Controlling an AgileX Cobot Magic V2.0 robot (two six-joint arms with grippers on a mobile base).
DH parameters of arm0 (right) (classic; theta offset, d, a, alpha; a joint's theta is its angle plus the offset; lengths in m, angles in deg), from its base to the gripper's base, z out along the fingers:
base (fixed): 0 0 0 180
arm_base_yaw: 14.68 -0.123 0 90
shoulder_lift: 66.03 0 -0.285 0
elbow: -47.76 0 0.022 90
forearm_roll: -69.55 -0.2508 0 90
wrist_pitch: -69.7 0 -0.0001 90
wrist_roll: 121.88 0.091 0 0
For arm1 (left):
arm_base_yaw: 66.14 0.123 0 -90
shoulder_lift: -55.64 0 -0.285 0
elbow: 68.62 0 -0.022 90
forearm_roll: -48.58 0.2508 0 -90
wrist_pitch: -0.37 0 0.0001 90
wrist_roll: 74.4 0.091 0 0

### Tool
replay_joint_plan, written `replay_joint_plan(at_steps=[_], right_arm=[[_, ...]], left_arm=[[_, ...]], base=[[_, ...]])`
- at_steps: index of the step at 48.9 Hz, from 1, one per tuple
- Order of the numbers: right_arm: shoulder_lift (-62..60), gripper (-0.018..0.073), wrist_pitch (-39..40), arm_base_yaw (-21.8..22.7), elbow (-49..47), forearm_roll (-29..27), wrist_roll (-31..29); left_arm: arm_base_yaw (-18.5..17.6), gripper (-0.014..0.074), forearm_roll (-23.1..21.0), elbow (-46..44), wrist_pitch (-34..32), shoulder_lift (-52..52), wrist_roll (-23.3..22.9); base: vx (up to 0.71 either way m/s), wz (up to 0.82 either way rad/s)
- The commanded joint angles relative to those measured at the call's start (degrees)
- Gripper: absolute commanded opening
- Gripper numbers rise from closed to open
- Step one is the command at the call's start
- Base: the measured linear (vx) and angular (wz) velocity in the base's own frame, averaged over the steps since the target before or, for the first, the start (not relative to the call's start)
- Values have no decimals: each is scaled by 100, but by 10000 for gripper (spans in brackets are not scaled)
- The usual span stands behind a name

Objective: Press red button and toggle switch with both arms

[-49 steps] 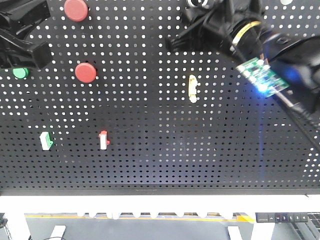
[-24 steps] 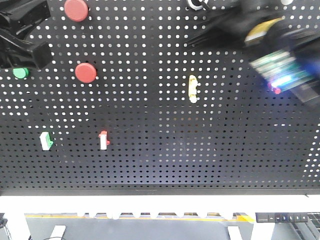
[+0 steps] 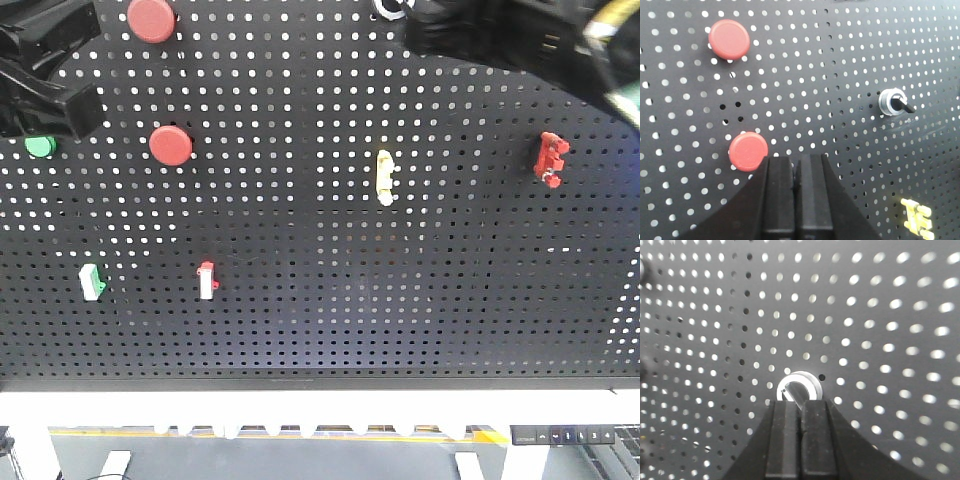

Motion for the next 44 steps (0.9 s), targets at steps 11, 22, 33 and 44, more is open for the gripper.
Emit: replay_joint_plan(at_steps=[11, 22, 33, 44], right_arm=[[-229, 0, 321, 9, -133, 3, -27], [-229, 0, 321, 9, -133, 3, -27], [-229, 0, 321, 9, -133, 3, -27], [-229, 0, 314, 9, -133, 3, -27]], left_arm=[[-13, 2, -36, -148, -348, -140, -21], [-13, 2, -36, -148, -348, -140, -21], [-13, 2, -30, -134, -348, -108, -21], [-13, 2, -31, -134, -259, -108, 80]], base=[[0, 0], [0, 0], [0, 0], [0, 0]])
